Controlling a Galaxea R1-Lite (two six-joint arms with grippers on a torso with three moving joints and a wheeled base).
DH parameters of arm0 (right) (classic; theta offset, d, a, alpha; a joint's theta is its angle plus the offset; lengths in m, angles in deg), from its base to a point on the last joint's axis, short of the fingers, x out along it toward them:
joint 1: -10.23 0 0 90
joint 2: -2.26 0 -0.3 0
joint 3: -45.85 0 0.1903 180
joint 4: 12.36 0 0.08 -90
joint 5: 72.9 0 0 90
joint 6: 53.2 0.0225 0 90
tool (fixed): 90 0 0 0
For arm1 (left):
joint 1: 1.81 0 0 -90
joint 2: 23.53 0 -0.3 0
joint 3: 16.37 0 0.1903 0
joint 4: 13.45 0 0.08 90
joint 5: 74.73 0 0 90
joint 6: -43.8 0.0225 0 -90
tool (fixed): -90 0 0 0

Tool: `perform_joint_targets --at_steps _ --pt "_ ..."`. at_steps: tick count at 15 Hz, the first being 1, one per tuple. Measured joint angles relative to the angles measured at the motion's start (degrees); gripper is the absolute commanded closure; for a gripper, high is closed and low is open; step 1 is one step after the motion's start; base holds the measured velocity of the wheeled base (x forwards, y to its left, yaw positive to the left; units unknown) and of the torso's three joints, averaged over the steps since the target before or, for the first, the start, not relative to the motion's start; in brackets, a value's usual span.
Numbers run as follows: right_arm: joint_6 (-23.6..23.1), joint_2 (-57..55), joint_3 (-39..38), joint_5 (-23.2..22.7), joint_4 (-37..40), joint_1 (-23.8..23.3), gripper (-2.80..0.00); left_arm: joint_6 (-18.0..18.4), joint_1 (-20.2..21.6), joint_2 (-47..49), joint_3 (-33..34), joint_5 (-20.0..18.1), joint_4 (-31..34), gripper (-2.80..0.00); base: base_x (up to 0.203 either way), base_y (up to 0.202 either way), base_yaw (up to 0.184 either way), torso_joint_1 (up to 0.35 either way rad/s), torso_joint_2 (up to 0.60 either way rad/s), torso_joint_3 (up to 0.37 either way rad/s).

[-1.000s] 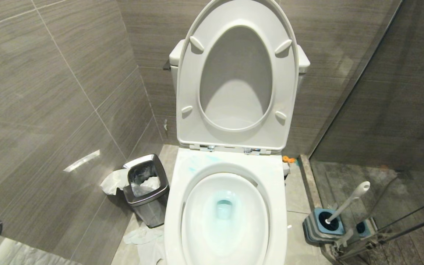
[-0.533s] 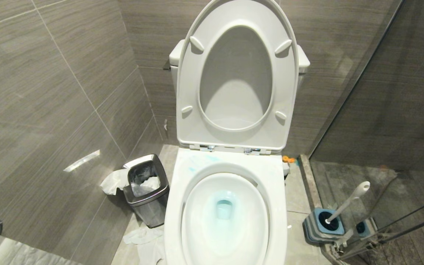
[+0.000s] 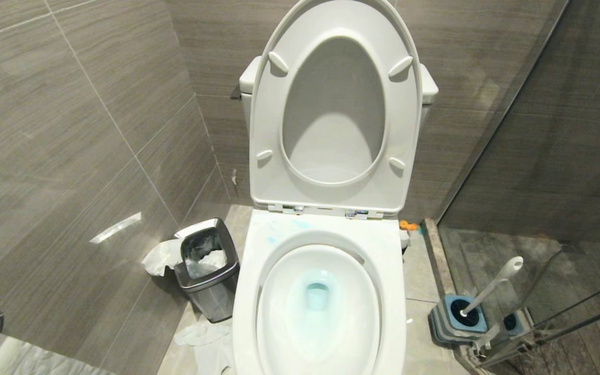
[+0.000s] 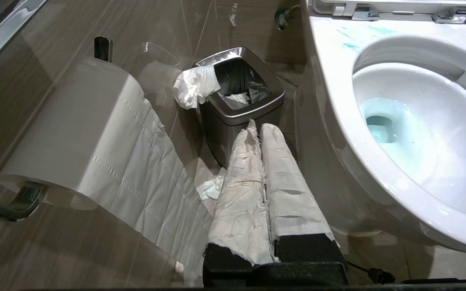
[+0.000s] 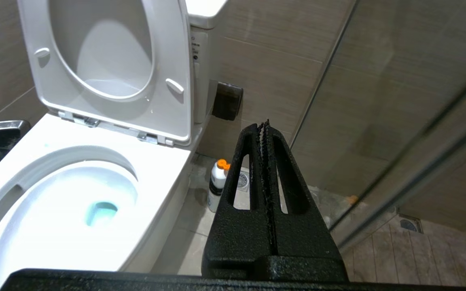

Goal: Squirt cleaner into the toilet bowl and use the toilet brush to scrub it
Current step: Flush the toilet

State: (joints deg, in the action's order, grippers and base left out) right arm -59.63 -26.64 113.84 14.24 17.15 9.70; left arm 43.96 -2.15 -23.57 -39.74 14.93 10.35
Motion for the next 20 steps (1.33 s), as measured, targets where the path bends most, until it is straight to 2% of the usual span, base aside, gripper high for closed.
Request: perform_joint_targets --at_steps 8,15,20 --pt "0.4 16.4 -1.3 0.1 14.7 0.1 0.00 0.0 0.0 0.0 0.0 0.0 0.0 0.00 0.000 0.000 0.000 0.000 0.00 0.000" --pt "0.6 26.7 -8.6 0.5 15.9 0.5 0.00 0.0 0.0 0.0 0.0 0.0 0.0 0.00 0.000 0.000 0.000 0.000 0.00 0.000" --pt "0.7 28.9 -13.5 0.4 15.2 0.5 0.00 0.0 0.0 0.0 0.0 0.0 0.0 0.00 0.000 0.000 0.000 0.000 0.00 0.000"
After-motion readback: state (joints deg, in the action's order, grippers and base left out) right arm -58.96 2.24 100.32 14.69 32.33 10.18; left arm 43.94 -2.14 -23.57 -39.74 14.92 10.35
